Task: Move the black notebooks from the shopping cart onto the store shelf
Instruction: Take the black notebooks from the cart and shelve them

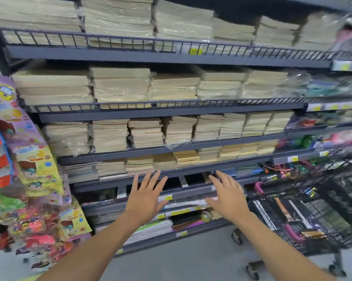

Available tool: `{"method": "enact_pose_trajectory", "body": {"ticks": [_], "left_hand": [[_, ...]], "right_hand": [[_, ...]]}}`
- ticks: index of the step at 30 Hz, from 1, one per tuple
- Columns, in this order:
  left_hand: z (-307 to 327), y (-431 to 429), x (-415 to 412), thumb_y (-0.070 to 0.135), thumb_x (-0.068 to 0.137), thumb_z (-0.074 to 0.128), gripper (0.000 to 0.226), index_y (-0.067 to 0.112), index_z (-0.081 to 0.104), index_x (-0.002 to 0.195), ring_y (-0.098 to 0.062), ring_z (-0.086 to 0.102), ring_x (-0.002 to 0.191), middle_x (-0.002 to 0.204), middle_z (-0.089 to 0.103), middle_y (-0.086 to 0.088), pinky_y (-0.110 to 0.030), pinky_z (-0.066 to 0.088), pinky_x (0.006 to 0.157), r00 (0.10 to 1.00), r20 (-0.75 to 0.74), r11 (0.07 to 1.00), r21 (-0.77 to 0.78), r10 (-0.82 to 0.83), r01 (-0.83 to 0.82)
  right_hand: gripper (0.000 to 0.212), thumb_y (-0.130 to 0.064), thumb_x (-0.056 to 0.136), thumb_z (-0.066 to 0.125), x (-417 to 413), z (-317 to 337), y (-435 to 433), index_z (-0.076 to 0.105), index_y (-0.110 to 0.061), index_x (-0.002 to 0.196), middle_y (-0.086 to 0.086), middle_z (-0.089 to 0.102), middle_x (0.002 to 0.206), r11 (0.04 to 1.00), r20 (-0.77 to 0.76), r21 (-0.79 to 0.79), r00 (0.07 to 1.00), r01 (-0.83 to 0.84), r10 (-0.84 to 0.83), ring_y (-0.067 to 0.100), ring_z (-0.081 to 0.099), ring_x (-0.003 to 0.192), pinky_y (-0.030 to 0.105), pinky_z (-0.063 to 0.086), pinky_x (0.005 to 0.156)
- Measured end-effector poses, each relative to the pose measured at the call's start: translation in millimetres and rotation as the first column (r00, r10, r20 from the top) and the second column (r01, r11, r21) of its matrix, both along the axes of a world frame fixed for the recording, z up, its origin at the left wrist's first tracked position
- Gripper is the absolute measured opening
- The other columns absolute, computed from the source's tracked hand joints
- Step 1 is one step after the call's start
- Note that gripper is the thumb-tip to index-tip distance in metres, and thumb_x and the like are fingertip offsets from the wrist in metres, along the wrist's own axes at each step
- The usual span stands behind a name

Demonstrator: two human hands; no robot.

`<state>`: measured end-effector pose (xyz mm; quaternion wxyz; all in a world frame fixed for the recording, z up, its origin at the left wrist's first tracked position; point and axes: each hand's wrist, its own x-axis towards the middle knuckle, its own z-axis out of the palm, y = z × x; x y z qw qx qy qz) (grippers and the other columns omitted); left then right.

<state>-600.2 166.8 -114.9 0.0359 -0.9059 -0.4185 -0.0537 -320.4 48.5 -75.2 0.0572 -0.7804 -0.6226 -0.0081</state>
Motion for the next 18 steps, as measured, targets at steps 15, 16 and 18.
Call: {"method": "enact_pose_trajectory", "body": {"ticks": [15,16,18], "left_hand": [[-2,-167,315,0.069,0.097,0.036,0.076,0.031,0.021,0.162,-0.028,0.007,0.159,0.171,0.012,0.000,-0.064,0.002,0.123,0.972,-0.028,0.971,-0.050,-0.233,0.232],[0,-177,332,0.069,0.097,0.034,0.075,0.032,0.024,0.162,-0.028,0.010,0.159,0.171,0.015,0.000,-0.065,0.005,0.123,0.971,-0.018,0.970,-0.052,-0.239,0.238],[1,-192,367,0.071,0.093,0.032,0.075,0.030,0.040,0.155,-0.029,0.027,0.154,0.165,0.035,-0.002,-0.067,0.022,0.120,0.967,-0.036,0.965,-0.086,-0.252,0.248]], "right_hand": [[0.074,-0.058,0.093,0.053,260,4,-219,0.025,-0.031,0.157,0.001,0.016,0.168,0.962,0.026,-0.030,0.962,0.271,-0.271,0.025,0.017,0.153,0.046,0.021,0.123],[0.074,-0.058,0.093,0.054,274,4,-230,0.026,-0.031,0.156,0.000,0.018,0.167,0.956,0.021,-0.029,0.957,0.291,-0.290,0.024,0.019,0.153,0.045,0.022,0.122],[0.076,-0.057,0.090,0.058,301,4,-247,0.029,-0.030,0.155,0.001,0.022,0.166,0.946,0.003,-0.031,0.947,0.321,-0.321,0.025,0.023,0.152,0.045,0.025,0.121]]}}
